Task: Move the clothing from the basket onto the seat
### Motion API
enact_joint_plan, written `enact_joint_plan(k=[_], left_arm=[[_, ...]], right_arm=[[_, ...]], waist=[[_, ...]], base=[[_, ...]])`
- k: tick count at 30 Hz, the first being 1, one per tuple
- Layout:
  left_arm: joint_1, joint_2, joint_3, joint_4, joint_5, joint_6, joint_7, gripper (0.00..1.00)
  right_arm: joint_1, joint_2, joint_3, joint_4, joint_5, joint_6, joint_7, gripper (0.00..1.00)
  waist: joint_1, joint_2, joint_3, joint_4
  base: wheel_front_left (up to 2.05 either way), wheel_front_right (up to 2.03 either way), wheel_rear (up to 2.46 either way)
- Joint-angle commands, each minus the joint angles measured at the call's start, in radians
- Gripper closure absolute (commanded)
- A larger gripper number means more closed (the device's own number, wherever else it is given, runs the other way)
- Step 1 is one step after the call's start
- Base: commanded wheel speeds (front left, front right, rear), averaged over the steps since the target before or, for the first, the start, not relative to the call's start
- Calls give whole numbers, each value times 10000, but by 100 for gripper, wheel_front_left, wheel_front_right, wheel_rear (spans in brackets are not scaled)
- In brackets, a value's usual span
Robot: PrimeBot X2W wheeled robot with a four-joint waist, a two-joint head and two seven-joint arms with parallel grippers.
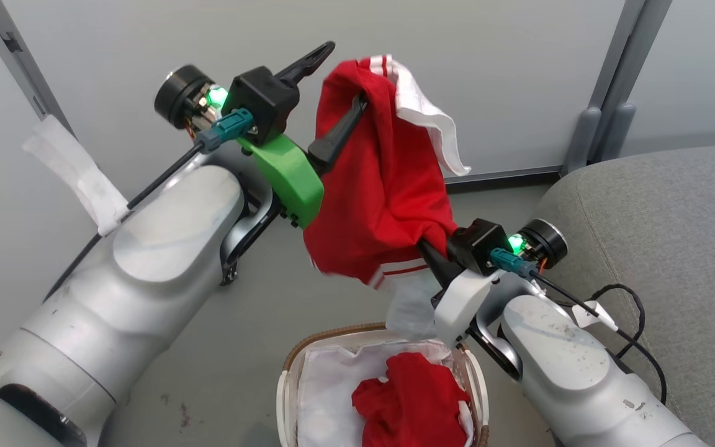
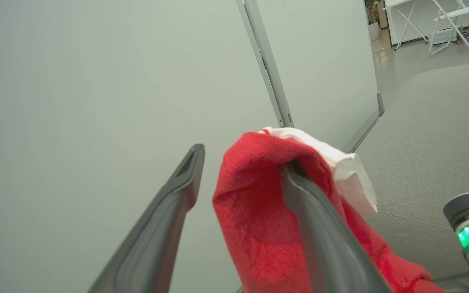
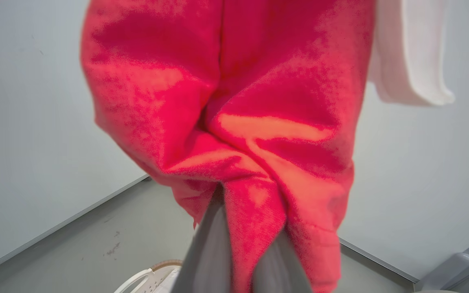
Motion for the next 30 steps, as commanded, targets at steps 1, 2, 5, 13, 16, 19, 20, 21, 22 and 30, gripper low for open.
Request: enact_joint_plan(k=[1,2,5,13,16,19,20,21,22,30], left_arm=[[305,-28,0,112,-221,4,-3,0],[433,-22,-13,172,-400,4,-5,0],[885,-52,98,237,-615,4,-3,0],[2644,-317,996,-164,-749,4,-5,0],[3420,-416,1452,-332,-439,4,-5,0],[4140,-577,1946,-450,-31,44,-5,0],[4339,-648,2118,-469,87,44,-5,0],[4541,-708,2295,-477,243,38,-5,0],[4701,-759,2414,-471,367,36,-4,0],[5508,-1070,3279,-325,1161,1,-5,0]], right_arm=[[105,-35,-128,-70,-48,-14,-25,100],[133,-35,-221,-81,-77,-14,-25,100],[204,-35,-463,-124,-167,-14,-25,100],[383,-32,-1056,-218,-458,-14,-25,100],[506,-33,-1354,-260,-538,-14,-25,100],[644,-33,-1714,-370,-606,-14,-26,100],[687,-33,-1809,-377,-625,-14,-25,100],[726,-32,-1941,-401,-632,-14,-26,100],[764,-35,-2066,-422,-664,-14,-26,100],[958,-37,-2947,-597,-901,-14,-26,100]], waist=[[1,0,-3,3],[1,0,-2,7],[1,0,12,21],[1,0,45,92],[1,0,48,139],[1,0,72,228],[1,0,83,254],[1,0,95,287],[1,0,105,310],[1,0,200,234]], base=[[0,0,0],[0,0,0],[0,0,0],[0,0,0],[0,0,0],[0,0,0],[0,0,0],[0,0,0],[0,0,0],[0,0,0]])
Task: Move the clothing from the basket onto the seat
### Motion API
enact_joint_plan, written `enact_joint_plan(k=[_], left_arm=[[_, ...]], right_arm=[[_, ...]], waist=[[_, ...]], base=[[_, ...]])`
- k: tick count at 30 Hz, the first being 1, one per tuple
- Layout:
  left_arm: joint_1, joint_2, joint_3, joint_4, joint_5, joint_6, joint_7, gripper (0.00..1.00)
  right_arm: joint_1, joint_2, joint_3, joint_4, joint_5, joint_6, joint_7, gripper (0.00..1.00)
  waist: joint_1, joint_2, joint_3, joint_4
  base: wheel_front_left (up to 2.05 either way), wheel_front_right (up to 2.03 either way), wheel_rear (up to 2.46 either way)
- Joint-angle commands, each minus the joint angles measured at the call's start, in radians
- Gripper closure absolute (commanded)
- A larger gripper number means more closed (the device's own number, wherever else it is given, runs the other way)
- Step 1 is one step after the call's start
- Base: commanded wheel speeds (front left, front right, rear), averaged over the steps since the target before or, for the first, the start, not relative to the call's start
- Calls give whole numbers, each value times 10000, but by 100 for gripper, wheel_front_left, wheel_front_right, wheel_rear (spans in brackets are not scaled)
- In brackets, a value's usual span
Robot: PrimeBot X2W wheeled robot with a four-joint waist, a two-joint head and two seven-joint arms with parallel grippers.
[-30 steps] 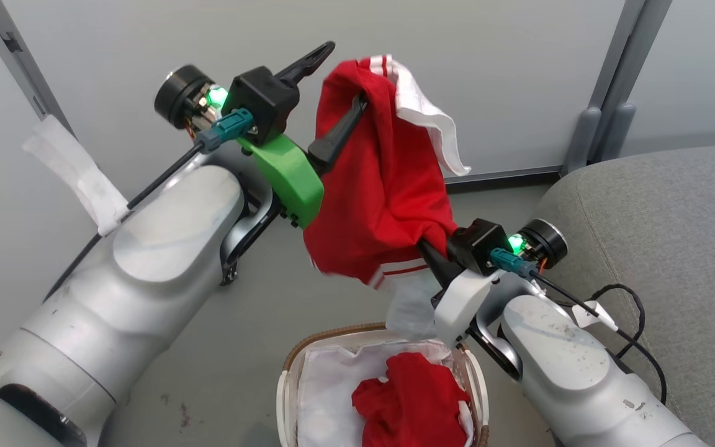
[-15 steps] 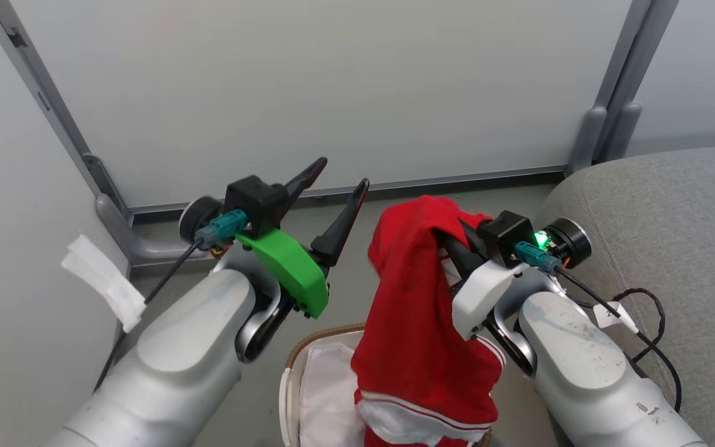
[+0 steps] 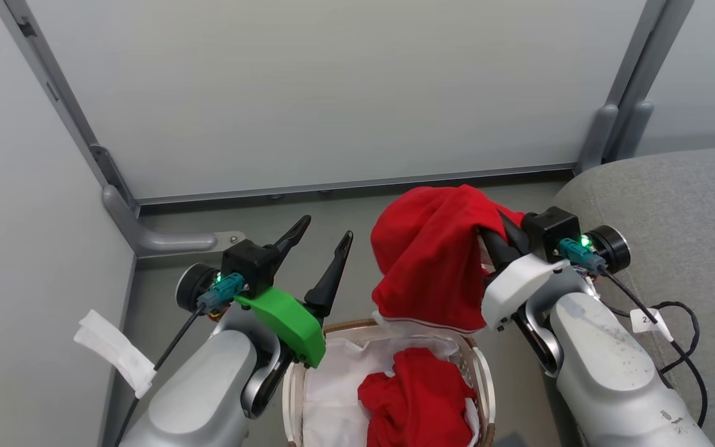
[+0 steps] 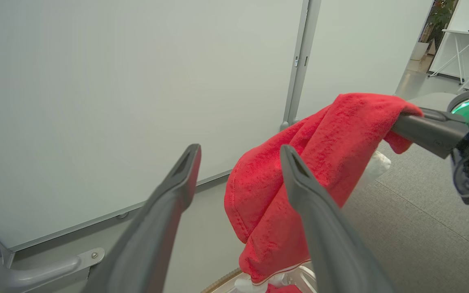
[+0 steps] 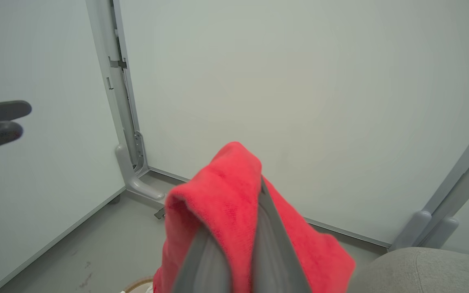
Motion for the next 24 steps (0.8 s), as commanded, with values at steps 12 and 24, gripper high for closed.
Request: enact_joint_plan(k=[12,24], left_arm=[[1113,-445,1144,-261,1084,-36,-2,0],[1340,-750,958,-458,1382,-37,-2,0]], right_arm=[[-279,-182,-1124,-446,-709,-14,-25,100],[-435,-417,-1621,-714,-928,-14,-25,100]], waist=[[0,0,467,-2146],[0,0,1232,-4324]], base=[[0,0,0],[0,0,0]])
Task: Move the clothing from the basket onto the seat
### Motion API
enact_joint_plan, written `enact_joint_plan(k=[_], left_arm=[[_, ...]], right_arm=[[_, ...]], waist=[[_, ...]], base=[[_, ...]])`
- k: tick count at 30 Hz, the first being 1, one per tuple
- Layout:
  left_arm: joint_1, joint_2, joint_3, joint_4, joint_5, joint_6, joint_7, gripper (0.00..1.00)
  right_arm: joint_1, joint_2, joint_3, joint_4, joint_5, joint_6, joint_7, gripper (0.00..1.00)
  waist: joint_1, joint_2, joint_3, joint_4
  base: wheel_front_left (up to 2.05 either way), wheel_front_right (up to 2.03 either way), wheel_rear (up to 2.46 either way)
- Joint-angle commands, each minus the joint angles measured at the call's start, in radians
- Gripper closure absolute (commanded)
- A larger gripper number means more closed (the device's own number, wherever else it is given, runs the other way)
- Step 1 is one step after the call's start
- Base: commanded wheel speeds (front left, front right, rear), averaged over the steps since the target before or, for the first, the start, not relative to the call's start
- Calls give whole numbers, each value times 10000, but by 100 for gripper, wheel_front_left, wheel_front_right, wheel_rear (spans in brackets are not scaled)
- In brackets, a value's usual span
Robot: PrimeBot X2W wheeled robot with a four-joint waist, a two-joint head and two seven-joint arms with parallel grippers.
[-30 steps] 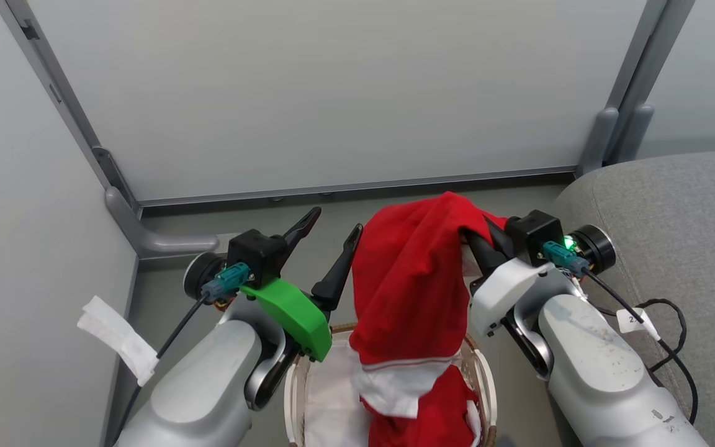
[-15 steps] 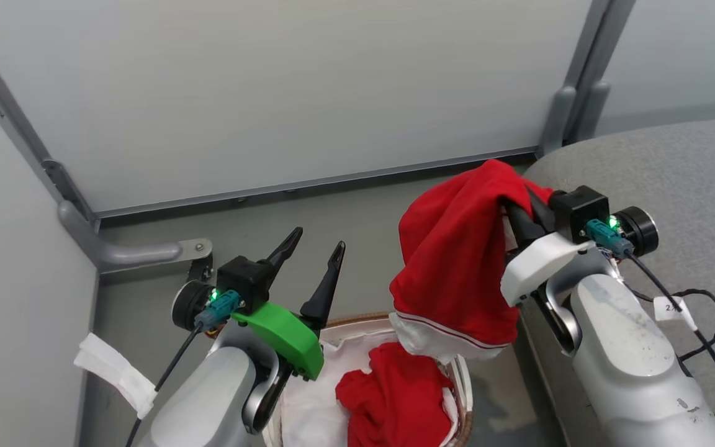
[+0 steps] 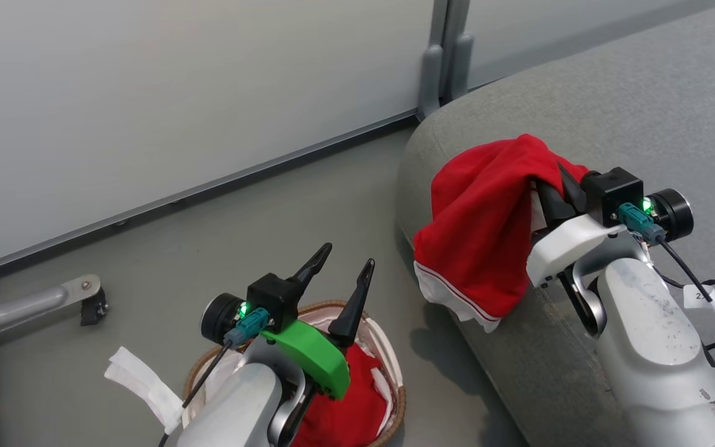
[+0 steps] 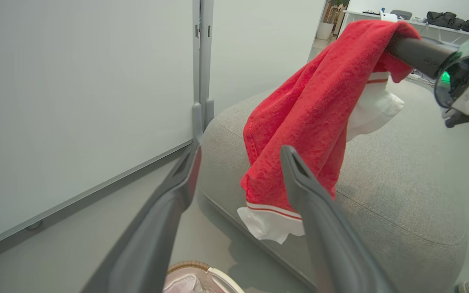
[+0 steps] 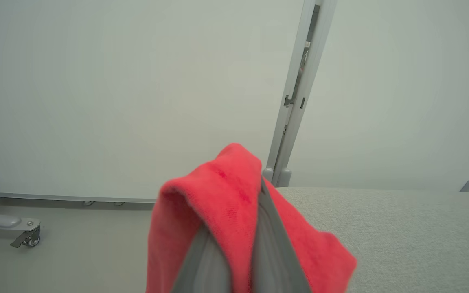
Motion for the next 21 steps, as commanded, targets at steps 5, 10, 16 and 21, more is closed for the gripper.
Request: enact_joint_plan(k=[5,10,16,21], left_arm=[[-98,61,-142,13,97,-24,-4,0],[-342,93,-195,-244,416,-25,-4,0],[-818,227,-336,-546,632,-25,-2,0],[-1337,441,-471,-693,834,-25,-4,0]], right_arm=[[-175,-4,-248,-134,14,-14,-28,100],[-913,-352,-862,-127,2,-14,-28,100],[-2603,-1359,-1590,76,-29,-14,-28,100],[-4286,-2348,-2167,386,-130,-14,-27,100]], waist=[[0,-1,820,-1188],[0,-1,1298,-1060],[0,-1,2277,-460],[0,-1,3489,112]], base=[[0,0,0],[0,0,0],[0,0,0],[0,0,0]])
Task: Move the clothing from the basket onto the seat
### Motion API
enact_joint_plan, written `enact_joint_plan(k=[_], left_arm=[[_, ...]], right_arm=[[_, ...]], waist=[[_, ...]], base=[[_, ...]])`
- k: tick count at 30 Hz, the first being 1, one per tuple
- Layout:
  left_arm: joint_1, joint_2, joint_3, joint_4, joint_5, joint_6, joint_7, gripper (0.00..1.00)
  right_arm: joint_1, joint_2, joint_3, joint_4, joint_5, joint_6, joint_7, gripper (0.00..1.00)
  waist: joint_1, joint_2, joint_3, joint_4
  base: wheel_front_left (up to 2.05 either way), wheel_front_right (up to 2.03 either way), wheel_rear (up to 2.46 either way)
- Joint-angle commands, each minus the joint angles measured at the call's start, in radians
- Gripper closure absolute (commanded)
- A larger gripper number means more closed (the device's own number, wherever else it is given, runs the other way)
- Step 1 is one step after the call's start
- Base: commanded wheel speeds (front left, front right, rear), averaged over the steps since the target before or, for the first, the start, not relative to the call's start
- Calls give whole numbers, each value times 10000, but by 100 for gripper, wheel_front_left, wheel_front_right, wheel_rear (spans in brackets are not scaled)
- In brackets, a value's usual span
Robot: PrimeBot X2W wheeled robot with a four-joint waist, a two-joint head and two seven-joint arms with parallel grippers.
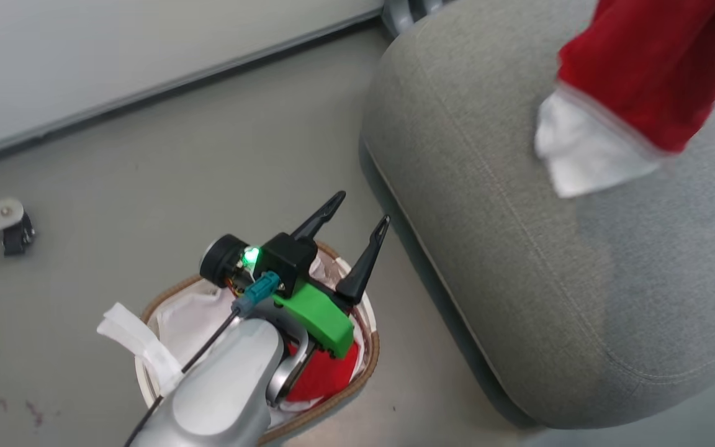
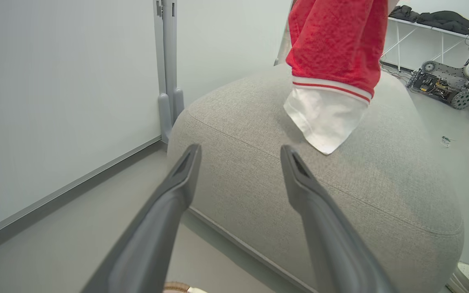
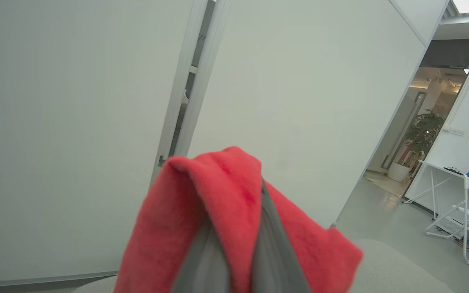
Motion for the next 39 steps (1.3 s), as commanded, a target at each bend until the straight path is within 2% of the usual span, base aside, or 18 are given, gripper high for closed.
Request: enact_joint_plan(k=[1,4,11,15,20,27,28,29,30,35,39], left_arm=[[-320,189,15,-66,141,-23,-2,0],[-682,289,-89,-153,293,-23,-3,0],[-1407,557,39,-500,582,-24,-3,0],[-1634,711,144,-682,747,-24,-2,0],[-1738,817,212,-759,903,-5,-3,0],[-1598,678,75,-651,887,-8,-2,0],[-1582,677,56,-620,875,-9,-3,0],[-1564,649,22,-587,859,-11,-3,0],[-1544,621,-2,-562,838,-12,-2,0],[-1480,525,-151,-395,709,-17,-3,0],[-1306,502,-79,-393,577,-20,-3,0]], right_arm=[[-470,-160,-80,144,-30,-14,-25,100],[-1393,-745,-206,508,-187,-14,17,100],[-2509,-1301,-769,1138,-599,-14,22,100],[-2486,-1204,-1150,1666,-755,-14,-11,100],[-1859,-751,-1716,2138,-870,-14,-28,100],[-807,-450,-2459,1982,-905,-14,-33,100],[-660,-397,-2518,1899,-909,-14,-32,76],[-494,-362,-2640,1782,-890,-14,-33,15],[-345,-359,-2766,1736,-882,-14,-32,0],[496,-142,-3066,1320,-970,-14,-33,0],[1192,-6,-2924,1106,-1113,-14,-33,0]], waist=[[0,-1,1331,774],[0,-1,2197,1096],[0,-1,3823,1608],[0,-1,4518,1708],[0,-1,4995,1673],[0,-1,4949,1657],[0,-1,4900,1639],[0,-1,4843,1629],[0,-1,4789,1621],[0,-1,4385,1642],[0,-1,3925,1615]], base=[[0,0,0],[0,0,0],[0,0,0],[0,0,0],[0,0,0],[0,0,0],[0,0,0],[0,0,0],[0,0,0],[0,0,0],[0,0,0]])
